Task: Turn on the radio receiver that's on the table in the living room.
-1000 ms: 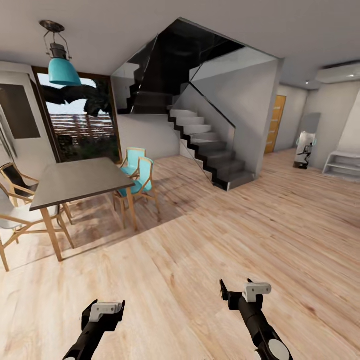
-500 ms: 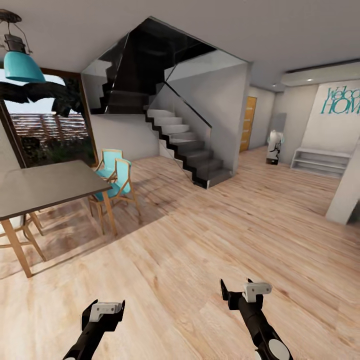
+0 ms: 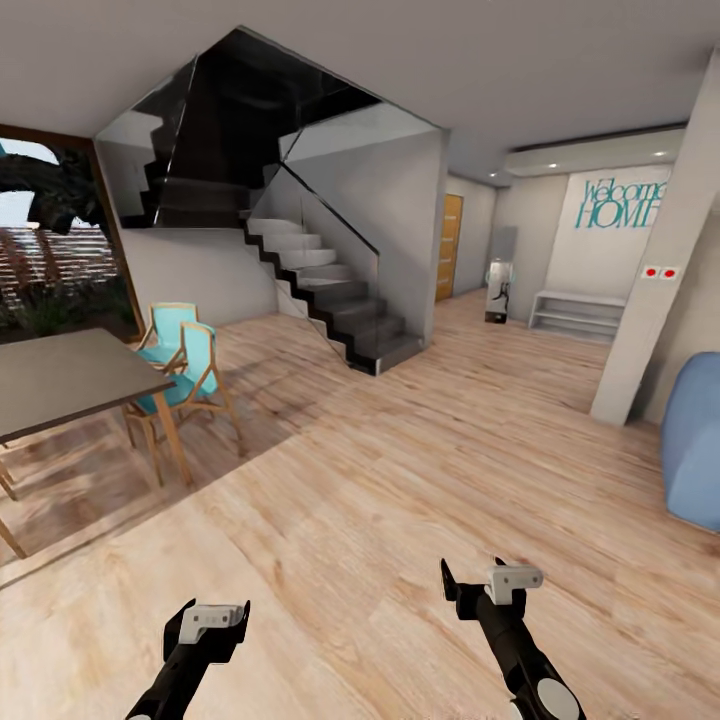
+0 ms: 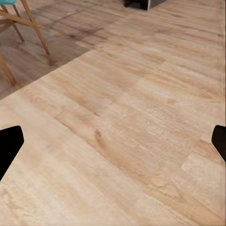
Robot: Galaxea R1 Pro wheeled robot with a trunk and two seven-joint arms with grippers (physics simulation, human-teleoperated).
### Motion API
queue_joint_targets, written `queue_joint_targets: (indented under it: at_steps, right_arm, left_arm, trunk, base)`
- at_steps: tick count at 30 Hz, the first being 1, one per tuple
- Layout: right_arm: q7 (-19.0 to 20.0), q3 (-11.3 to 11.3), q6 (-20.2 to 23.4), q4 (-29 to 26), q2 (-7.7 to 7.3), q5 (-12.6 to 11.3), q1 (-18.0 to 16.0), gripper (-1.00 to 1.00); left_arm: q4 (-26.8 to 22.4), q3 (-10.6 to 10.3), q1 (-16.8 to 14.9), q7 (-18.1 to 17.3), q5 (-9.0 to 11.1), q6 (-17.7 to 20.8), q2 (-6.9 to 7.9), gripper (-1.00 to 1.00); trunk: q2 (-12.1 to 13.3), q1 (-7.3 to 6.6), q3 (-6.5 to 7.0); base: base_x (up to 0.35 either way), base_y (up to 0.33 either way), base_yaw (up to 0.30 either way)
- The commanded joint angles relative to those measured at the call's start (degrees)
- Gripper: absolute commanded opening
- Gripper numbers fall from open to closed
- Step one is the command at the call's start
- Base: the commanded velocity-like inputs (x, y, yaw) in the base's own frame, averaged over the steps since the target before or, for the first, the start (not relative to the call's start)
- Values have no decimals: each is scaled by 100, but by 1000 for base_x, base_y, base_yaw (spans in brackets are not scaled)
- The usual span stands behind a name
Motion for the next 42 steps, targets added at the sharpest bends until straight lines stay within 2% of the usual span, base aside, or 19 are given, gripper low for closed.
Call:
queue_joint_targets:
  at_steps: [1,42]
  right_arm:
    - [0,0,-1,1,0,0,1,100]
    - [0,-4,-4,2,0,3,1,100]
  left_arm:
    - [1,0,0,0,0,0,0,100]
    - [5,0,-3,0,0,0,0,100]
  trunk:
    - [0,0,0]
    - [0,0,0]
  base:
    - [0,0,-275]
    - [0,0,-272]
